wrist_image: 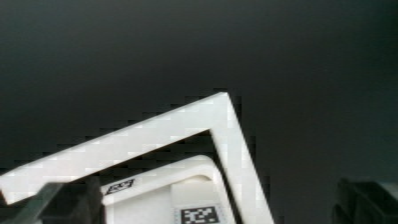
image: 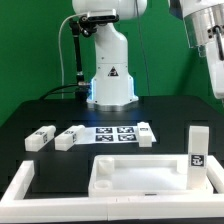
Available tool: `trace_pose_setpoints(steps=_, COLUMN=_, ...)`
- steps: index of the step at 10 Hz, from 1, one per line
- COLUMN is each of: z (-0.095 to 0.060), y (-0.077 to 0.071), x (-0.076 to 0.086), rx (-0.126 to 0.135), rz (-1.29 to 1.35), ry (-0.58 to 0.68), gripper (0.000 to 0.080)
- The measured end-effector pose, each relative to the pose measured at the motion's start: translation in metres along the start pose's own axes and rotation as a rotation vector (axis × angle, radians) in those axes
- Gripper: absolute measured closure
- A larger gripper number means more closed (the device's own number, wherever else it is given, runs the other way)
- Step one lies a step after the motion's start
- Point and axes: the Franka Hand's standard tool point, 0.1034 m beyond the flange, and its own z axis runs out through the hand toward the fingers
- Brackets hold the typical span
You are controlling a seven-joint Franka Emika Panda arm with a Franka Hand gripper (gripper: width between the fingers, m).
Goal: Assemble desk
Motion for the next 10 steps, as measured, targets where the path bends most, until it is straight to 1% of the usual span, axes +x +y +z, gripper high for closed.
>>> trace_pose_setpoints(steps=2, z=-0.001, y=0.000, x=-0.001, rx=0.001, rz=-0.027, ry=-0.001, gripper=0.0151)
trace_pose_setpoints(steps=3, z=-0.009, y=-0.001, x=-0.003, rx=0.008, rz=-0.096, ry=-0.009, gripper=0.0151)
trace_pose_setpoints(steps=4, z=-0.013, y=0.006, x=-0.005, rx=0.012, rz=-0.115, ry=-0.013, gripper=0.0151)
trace_pose_setpoints(steps=6, z=-0.020, y=0.029, x=0.003, rx=-0.012, rz=-0.302, ry=-0.012, gripper=0.0151)
trace_pose_setpoints(steps=7, z=-0.019, y=0.036, x=0.006, rx=-0.026, rz=-0.365, ry=-0.007, gripper=0.0151)
trace_pose_setpoints(steps=10, z=-0.018, y=0.035, x=0.006, rx=-0.024, rz=-0.573, ry=-0.008, gripper=0.0151)
